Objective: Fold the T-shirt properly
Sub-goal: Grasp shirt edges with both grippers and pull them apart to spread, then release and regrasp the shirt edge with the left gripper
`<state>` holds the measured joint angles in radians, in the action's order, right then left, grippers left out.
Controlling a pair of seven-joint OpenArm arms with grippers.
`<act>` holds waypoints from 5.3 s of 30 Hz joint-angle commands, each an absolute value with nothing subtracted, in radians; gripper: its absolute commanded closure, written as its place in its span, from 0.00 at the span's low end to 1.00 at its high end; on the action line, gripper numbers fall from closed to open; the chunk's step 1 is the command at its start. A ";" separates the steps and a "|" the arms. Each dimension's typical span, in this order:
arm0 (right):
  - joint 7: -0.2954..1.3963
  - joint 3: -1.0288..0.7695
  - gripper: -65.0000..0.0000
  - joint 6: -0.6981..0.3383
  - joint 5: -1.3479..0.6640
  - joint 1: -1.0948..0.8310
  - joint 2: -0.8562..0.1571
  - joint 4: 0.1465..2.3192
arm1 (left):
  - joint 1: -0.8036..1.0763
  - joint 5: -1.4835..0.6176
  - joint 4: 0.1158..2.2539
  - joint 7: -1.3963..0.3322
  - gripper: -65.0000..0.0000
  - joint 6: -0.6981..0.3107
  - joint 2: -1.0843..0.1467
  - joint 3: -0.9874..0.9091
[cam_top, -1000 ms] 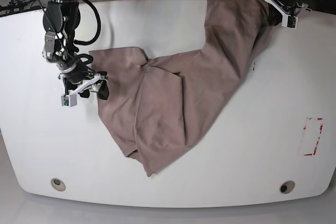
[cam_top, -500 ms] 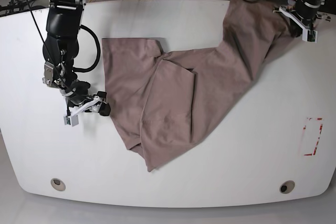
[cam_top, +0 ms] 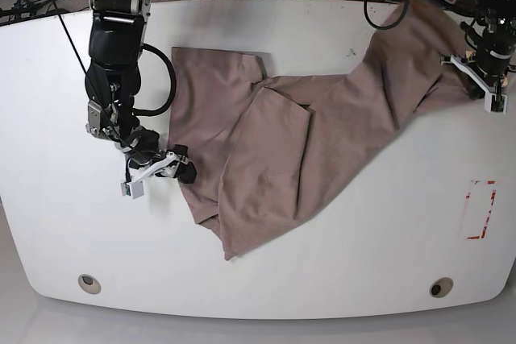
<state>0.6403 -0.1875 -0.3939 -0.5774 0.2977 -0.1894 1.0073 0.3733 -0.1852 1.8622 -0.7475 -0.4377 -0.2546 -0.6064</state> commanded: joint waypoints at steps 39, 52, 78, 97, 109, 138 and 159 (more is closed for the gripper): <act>0.673 -0.170 1.00 -0.392 -0.578 0.226 -0.340 1.233 | -0.082 -0.077 1.590 -0.742 0.96 -0.437 -0.392 -0.519; 0.704 -0.171 1.00 -0.390 -0.570 0.194 -0.340 1.366 | -0.153 -0.077 1.584 -0.742 0.86 -0.438 -0.392 -0.522; 0.702 -0.217 1.00 -0.390 -0.570 0.174 -0.331 1.313 | 0.180 -0.087 1.814 -0.891 0.18 -0.698 -0.249 -0.699; 0.700 -0.222 1.00 -0.400 -0.572 0.137 -0.329 1.316 | 0.410 -0.085 1.802 -0.835 0.18 -0.698 -0.222 -0.618; 0.700 -0.222 1.00 -0.400 -0.576 0.116 -0.329 1.320 | 0.377 -0.084 1.689 -0.835 0.18 -0.698 -0.222 -0.615; 0.700 -0.223 1.00 -0.395 -0.578 0.082 -0.329 1.409 | 0.311 -0.079 1.753 -0.814 0.99 -0.698 -0.173 -0.634; 0.702 -0.223 1.00 -0.394 -0.573 0.079 -0.331 1.389 | 0.337 -0.077 1.886 -0.822 0.99 -0.698 -0.179 -0.656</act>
<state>0.7212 -0.2165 -0.3897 -0.5556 0.0559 -0.3134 1.3727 0.3332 -0.0746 1.8721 -0.8371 -0.7002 -0.1669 -0.6483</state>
